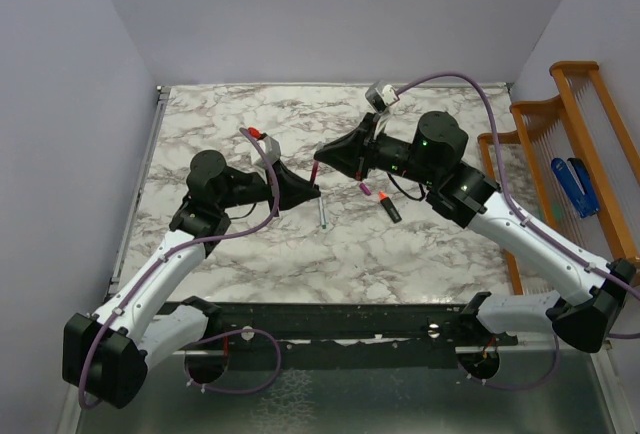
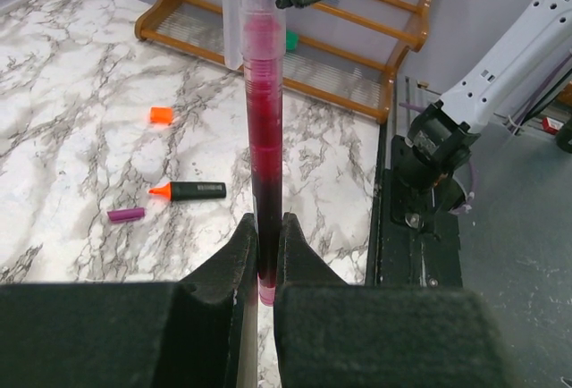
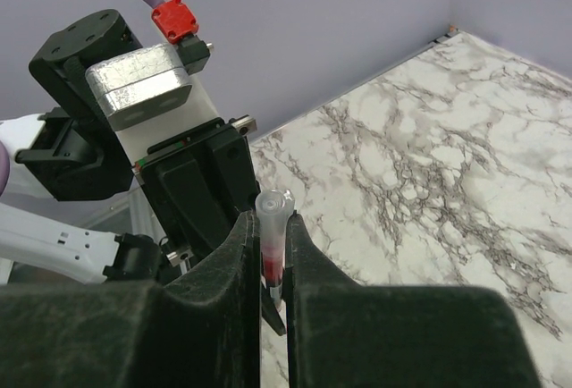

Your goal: Insert the pens into the pen caps

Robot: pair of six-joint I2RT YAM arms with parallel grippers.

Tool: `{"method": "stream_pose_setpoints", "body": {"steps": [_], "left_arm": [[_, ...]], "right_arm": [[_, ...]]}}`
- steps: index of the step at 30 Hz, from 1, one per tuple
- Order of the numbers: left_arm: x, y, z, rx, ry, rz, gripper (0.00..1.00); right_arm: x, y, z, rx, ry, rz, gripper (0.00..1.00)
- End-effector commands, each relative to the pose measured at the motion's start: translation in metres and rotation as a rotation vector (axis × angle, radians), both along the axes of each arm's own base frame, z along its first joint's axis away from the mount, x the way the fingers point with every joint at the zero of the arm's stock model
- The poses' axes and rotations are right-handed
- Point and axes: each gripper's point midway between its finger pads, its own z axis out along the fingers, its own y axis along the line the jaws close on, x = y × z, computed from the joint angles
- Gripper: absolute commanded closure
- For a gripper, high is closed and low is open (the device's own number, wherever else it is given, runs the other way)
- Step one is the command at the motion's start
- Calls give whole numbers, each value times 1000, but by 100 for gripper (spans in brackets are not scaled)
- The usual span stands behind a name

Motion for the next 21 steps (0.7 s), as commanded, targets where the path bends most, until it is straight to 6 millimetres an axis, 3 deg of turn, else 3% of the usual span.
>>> {"method": "stream_pose_setpoints", "body": {"steps": [1, 7, 14, 21], "left_arm": [[9, 2, 53, -81, -205, 47, 100], [9, 1, 46, -74, -180, 41, 100], [9, 1, 43, -72, -174, 42, 100], [7, 2, 42, -71, -173, 41, 100]], "right_arm": [[-13, 3, -65, -176, 145, 61, 86], [-12, 1, -62, -173, 135, 49, 77], [-10, 2, -61, -176, 134, 43, 59], [-12, 1, -56, -166, 121, 49, 57]]}}
